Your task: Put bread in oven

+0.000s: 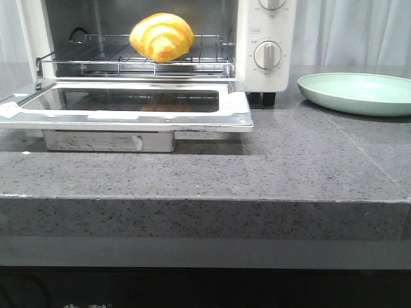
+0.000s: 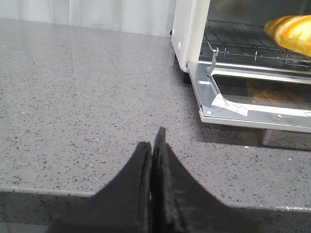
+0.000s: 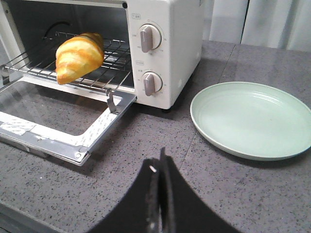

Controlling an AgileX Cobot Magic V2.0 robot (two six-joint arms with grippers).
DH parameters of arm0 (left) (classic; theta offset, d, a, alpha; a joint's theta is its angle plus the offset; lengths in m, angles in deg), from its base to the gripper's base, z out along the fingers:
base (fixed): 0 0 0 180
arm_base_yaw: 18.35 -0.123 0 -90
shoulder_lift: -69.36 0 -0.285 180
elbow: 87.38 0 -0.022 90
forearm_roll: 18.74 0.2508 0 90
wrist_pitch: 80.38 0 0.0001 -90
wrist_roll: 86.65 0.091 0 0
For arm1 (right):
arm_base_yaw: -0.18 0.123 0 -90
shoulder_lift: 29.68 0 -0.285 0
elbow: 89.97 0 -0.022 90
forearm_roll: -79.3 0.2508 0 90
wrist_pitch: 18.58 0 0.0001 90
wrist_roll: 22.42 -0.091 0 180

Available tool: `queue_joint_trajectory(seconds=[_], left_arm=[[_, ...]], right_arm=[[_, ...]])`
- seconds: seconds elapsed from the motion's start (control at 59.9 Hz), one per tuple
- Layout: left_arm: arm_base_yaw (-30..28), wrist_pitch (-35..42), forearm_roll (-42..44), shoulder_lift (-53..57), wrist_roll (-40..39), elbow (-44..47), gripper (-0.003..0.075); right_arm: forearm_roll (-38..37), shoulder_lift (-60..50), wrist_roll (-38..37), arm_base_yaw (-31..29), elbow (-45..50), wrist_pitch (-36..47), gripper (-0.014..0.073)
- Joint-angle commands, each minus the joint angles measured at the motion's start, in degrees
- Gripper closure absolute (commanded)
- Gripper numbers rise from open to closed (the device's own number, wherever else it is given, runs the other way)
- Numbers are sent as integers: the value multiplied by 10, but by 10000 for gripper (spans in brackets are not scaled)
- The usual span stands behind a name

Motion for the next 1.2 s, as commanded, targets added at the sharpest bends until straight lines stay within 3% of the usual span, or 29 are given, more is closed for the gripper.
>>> queue_joint_trajectory(seconds=[0.0, 0.517, 0.634, 0.717, 0.951, 1.184], left_arm=[[0, 39, -1, 10, -4, 4, 741], [0, 39, -1, 10, -4, 4, 741], [0, 39, -1, 10, -4, 4, 741], [0, 39, -1, 10, -4, 4, 741], [0, 39, -1, 10, -4, 4, 741], [0, 39, -1, 10, -4, 4, 741]], right_arm=[[8, 1, 4, -4, -15, 30, 660], [8, 1, 4, -4, -15, 44, 660], [-28, -9, -1, -5, -9, 69, 660], [-96, -32, -37, -6, 8, 77, 660], [-272, -147, -240, -6, 106, 151, 660], [-309, -232, -278, -6, 237, 230, 660]])
